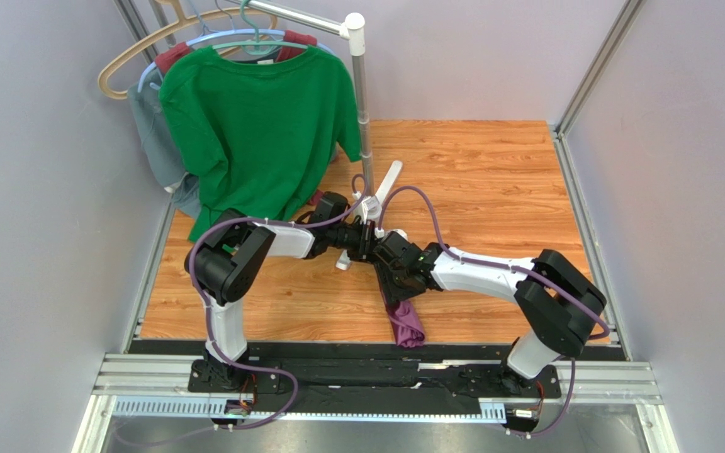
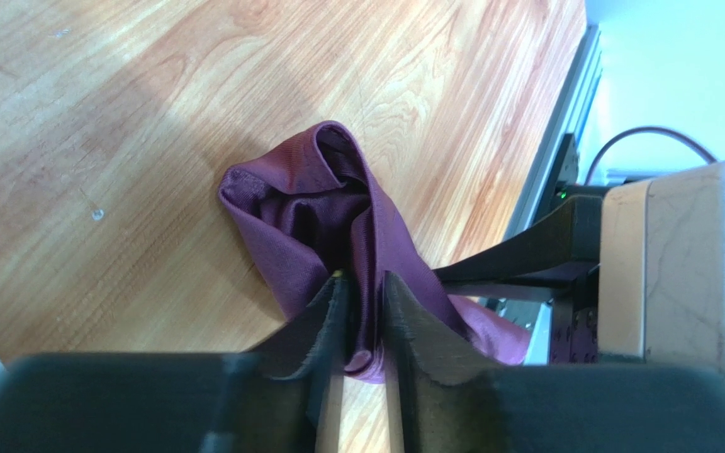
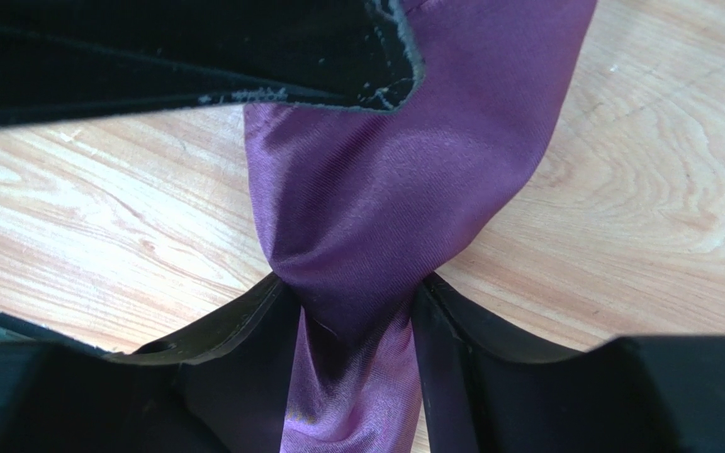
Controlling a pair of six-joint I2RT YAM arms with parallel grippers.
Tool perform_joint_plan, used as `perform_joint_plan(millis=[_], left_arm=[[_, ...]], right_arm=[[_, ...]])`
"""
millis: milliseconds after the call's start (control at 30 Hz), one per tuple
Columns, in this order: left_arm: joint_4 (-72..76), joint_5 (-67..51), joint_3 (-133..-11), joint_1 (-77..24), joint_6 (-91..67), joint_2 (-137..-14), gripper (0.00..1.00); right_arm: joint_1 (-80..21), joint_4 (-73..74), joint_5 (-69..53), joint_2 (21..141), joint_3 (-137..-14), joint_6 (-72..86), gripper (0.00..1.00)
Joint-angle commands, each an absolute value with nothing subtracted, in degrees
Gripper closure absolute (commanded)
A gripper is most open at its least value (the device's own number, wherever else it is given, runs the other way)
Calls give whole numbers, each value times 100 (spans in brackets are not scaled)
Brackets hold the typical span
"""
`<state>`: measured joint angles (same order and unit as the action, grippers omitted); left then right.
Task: Fold the napkin, place the utensils inside, and roll it up
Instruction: Roll the napkin with the utensil
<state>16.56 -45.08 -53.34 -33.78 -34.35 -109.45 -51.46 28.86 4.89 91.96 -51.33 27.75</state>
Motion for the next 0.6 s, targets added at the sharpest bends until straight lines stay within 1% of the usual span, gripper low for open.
perform_joint_plan(millis=[0,33,100,133,167,200,267,300,400,567], left_arm=[[1653,-4483,-5511,-3410,-3481,-10697,64],[1618,-4387,-5519,-3401,-3472,-10601,54],[1434,-4307,-5546,-3393,-3419,-10503,46],[1354,-4211,-5581,-3358,-3402,-10425,37],[1267,-4158,-5598,-3340,-3393,-10398,32],[1135,-4122,-5599,-3314,-3366,-10363,29],[1081,-4105,-5564,-3191,-3384,-10231,27],[1029,-4078,-5537,-3147,-3392,-10178,20],[906,-4043,-5467,-3015,-3340,-9994,19],[817,-3955,-5344,-2918,-3322,-9432,17]], right_arm=[[-5115,3173,1098,9413,-5010,3041,51],[-5098,3182,1099,9387,-4984,3050,52],[-5001,3182,1072,9299,-4913,3050,53],[-4957,3182,1064,9264,-4896,3041,53],[-4861,3182,1063,9194,-4843,3041,54],[-4791,3190,1055,9159,-4825,3024,55],[-4598,3182,1037,9088,-4790,2971,55],[-4527,3173,968,9027,-4764,2962,55],[-4176,3103,748,8956,-4694,2874,55],[-3649,3190,747,9017,-4842,2655,55]])
